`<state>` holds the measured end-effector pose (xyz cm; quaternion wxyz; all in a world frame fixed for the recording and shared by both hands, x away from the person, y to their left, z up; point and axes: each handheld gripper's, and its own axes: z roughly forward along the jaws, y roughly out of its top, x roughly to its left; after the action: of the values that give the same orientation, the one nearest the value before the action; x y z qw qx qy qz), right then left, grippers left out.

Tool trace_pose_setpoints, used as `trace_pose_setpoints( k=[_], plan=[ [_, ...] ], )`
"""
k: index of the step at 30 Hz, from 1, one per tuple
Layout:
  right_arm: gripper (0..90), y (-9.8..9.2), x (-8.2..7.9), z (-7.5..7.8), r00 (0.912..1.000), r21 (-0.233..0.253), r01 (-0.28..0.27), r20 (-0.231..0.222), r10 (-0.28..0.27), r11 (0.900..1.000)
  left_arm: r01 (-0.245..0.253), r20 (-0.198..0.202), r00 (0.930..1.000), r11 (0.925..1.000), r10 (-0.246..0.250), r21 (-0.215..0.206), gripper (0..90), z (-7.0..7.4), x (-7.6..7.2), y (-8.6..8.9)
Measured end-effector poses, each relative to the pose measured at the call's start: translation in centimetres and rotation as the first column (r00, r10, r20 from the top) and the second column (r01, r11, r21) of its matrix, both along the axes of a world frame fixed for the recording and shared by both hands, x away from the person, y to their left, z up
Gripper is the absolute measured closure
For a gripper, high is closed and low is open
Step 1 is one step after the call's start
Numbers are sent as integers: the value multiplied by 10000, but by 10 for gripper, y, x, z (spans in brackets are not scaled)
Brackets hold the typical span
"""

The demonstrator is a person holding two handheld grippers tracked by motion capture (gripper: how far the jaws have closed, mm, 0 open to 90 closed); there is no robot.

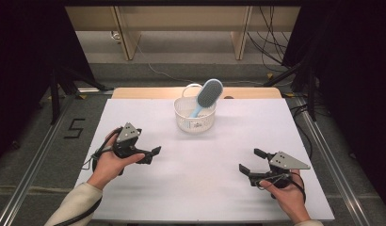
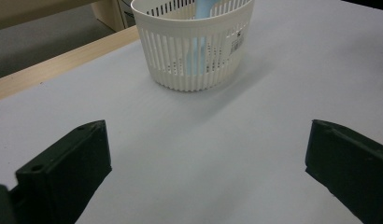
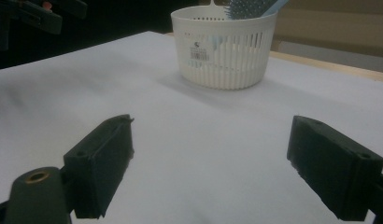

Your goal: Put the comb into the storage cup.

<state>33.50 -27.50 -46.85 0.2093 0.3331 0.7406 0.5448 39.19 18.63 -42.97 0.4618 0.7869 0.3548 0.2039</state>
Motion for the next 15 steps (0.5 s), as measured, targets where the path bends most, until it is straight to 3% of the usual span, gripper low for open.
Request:
trace_pose_setpoints(
  k=[7,15],
  plan=[
    [152,0,0,0,10000,28,-42,15,42,10000,101,176,9998,9999,-101,-15,0,-2,-9,4],
    [152,0,0,0,10000,21,-57,20,57,10000,111,90,9999,9999,-111,-4,0,-8,-18,11]
  ],
)
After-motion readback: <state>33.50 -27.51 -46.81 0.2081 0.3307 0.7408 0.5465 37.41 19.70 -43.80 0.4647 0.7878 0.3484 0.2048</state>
